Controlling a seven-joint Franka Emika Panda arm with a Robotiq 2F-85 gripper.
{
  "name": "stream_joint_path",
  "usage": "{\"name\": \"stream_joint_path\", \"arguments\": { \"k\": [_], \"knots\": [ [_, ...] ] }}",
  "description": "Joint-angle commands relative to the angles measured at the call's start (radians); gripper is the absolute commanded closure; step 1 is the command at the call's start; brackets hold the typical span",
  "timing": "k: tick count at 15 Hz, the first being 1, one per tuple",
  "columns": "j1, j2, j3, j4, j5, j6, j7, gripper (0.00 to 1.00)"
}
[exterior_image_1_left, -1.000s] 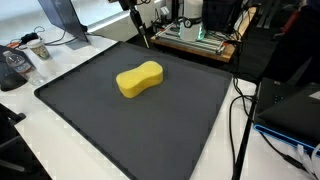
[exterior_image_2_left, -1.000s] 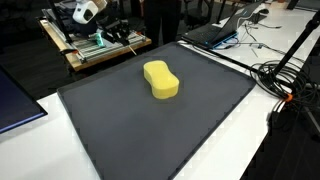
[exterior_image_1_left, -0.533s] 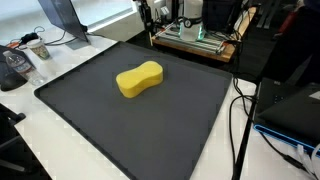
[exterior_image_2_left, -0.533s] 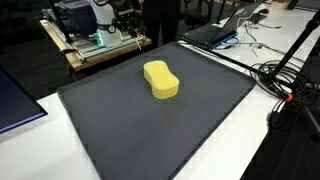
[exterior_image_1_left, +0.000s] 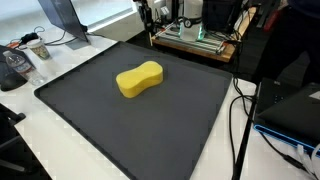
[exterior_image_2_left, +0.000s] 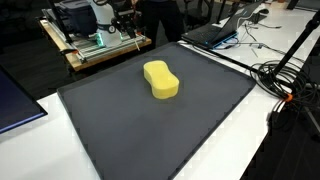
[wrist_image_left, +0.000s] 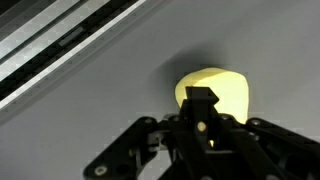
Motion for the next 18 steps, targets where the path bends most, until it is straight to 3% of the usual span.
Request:
{"name": "stream_joint_path", "arguments": {
  "k": [1, 6, 11, 18],
  "knots": [
    [0.034, -0.078, 0.058, -0.021, -0.112, -0.005, 0.104, 0.96],
    [0.109, -0.121, 0.158, 0.005, -0.184, -0.049, 0.178, 0.96],
    [0.186, -0.116, 0.299, 0.037, -0.257, -0.062, 0.287, 0.96],
    [0.198, -0.012, 0.507, 0.163, -0.511, -0.112, 0.547, 0.96]
  ]
}}
